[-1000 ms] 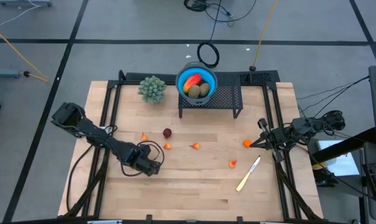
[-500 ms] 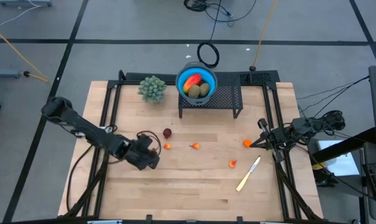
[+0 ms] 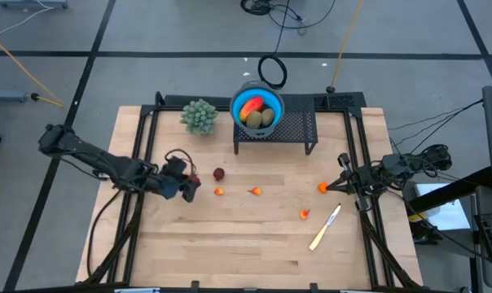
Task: Pick & Place Fruit
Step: Put the red pomegranate into the blue strainer bowl on the shelf
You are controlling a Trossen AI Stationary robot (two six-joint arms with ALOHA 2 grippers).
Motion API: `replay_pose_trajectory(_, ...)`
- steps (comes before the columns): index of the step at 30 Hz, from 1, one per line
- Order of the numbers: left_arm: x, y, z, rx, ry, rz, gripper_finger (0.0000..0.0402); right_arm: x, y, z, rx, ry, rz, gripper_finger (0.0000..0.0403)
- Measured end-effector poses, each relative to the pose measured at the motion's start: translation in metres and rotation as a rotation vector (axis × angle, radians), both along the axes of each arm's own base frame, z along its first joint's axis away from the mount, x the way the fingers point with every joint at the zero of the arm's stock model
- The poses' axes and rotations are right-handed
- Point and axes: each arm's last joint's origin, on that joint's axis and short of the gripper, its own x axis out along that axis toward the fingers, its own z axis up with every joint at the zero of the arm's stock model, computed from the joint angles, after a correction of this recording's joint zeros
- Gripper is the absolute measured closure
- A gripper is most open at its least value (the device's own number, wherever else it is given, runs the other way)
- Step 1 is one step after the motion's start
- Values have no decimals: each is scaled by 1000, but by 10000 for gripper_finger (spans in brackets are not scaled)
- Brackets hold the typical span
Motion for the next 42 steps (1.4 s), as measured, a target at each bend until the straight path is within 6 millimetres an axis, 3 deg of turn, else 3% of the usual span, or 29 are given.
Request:
replay_pose_trajectory(12,-18,20,-14,49,-226,-50,219,0,0,0,0,0,0,403)
replay_pose_trajectory(23,-16,40,-11,173,-553,-190,222,0,0,0,0,0,-2,403)
replay_pose_trajectory(30,-18,54,-3,234,-858,-343,211,0,0,0,0,0,-2,403)
replay_pose_trajectory(42,-39,63,25,416,-1313,-538,215,0,0,0,0,0,0,403)
